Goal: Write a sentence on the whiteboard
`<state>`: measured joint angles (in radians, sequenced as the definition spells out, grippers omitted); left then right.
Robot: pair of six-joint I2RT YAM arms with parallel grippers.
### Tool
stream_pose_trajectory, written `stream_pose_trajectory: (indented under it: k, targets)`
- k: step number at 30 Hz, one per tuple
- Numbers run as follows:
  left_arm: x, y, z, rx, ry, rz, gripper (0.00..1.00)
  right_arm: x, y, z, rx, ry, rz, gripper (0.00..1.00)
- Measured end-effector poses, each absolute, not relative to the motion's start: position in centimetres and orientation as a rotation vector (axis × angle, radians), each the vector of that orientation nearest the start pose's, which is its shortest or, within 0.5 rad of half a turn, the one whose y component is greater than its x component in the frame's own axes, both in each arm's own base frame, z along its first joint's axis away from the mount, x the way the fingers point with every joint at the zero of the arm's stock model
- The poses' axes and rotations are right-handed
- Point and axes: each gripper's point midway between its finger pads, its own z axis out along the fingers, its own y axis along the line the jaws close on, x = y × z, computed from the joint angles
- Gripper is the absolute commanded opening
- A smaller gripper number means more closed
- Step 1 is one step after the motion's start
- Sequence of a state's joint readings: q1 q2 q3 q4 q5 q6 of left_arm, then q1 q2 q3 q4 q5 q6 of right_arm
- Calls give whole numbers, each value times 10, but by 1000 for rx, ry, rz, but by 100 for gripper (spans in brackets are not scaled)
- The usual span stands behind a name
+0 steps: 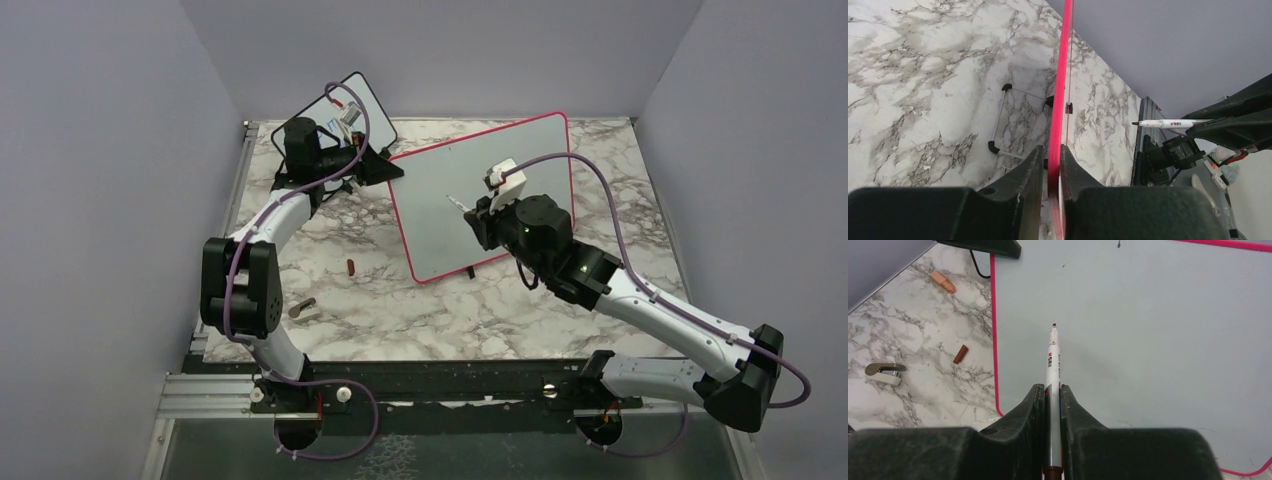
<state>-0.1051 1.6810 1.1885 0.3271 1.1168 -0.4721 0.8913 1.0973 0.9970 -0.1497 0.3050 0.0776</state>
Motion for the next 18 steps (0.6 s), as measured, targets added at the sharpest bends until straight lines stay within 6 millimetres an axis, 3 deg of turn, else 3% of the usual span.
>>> stream_pose_trajectory:
  k: [11,18]
  targets:
    - [388,-209,250,584,1735,-1368,2,275,267,278,-555,1748,384,1]
    - [384,-211,250,593,1722,-1360,0,275,285,270,-599,1757,339,1]
